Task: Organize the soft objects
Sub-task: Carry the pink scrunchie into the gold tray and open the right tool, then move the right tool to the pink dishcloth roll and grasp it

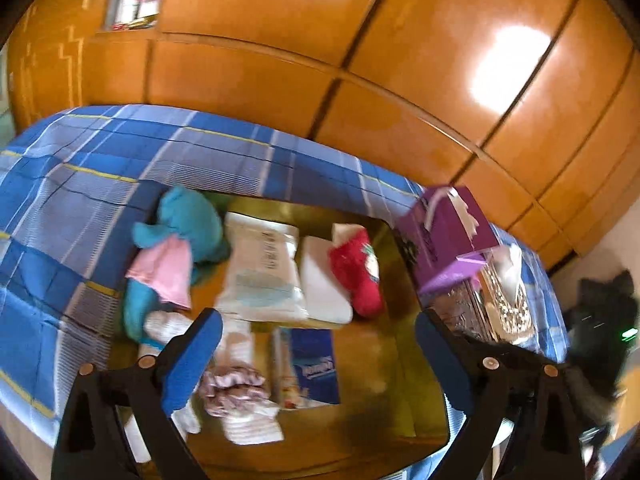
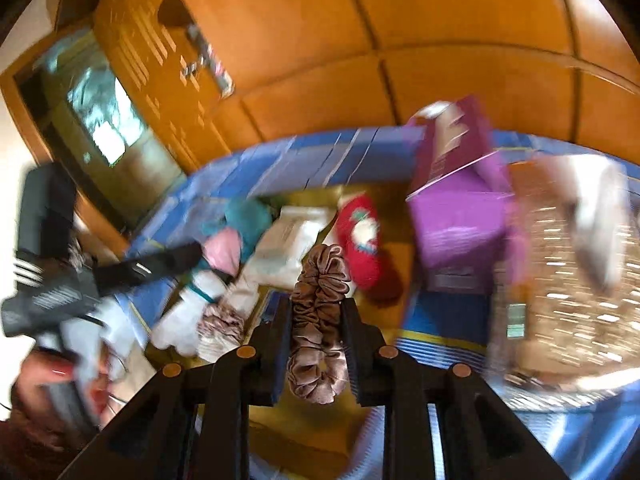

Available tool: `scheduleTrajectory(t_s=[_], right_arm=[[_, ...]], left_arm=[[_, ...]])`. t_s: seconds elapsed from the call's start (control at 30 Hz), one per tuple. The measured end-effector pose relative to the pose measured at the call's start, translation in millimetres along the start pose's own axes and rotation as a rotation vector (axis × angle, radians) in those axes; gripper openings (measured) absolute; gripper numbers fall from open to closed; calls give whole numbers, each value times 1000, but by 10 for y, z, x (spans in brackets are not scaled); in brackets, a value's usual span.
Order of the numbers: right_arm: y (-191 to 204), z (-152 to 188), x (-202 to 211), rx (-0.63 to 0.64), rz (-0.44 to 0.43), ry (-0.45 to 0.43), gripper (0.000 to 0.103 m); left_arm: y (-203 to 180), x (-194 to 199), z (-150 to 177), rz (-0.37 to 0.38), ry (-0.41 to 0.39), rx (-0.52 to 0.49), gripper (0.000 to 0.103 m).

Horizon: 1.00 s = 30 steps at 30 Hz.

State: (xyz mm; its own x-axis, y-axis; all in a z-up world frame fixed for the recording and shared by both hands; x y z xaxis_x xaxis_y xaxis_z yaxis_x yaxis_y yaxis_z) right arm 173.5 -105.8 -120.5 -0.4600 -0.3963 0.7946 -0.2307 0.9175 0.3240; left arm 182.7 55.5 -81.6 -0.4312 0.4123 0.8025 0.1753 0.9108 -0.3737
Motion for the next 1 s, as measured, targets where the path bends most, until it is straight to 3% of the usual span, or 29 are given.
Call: scheduleTrajectory(t_s=[0.07, 0.13, 0.23, 0.4, 0.5, 0.63, 0.73, 1.0], right_arm=[[31, 3, -214, 10, 26, 31, 28], [27, 5, -398, 7, 45, 68, 38], [11, 22, -444, 17, 81, 73, 44], [-33, 33, 114, -28, -32, -53, 44], [-133, 57, 506, -42, -39, -153, 44], [-526, 152, 1046, -121, 23, -288, 44], [-947, 254, 1323, -211, 100, -342, 44], [-2136, 689, 1626, -448, 285, -352, 44]], left_arm=[[48, 32, 2, -3, -1, 12, 98], [80, 51, 14, 4, 0, 23, 98], [77, 59, 19, 10, 4, 24, 98], [-75, 5, 0, 31, 19, 13, 98], [-263, -28, -14, 53, 35, -13, 98], [-620, -74, -14, 88, 62, -82, 98], [-998, -125, -7, 133, 88, -150, 99], [-2166, -264, 32, 321, 177, -336, 101]])
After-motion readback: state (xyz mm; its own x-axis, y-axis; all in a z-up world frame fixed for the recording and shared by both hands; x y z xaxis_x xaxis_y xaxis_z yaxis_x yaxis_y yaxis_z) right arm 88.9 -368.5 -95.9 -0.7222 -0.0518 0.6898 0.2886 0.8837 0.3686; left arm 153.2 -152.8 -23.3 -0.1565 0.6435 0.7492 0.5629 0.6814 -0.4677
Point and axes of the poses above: each gripper's, at about its wrist camera, not at the fingertips, and x roughly against the way its jaws point, y to its left, z to its underside, the point moved 5 cm from there along -x, roughly the way its jaws point, and after that the axes turned 8 degrees about y, right-handed, at the moved point
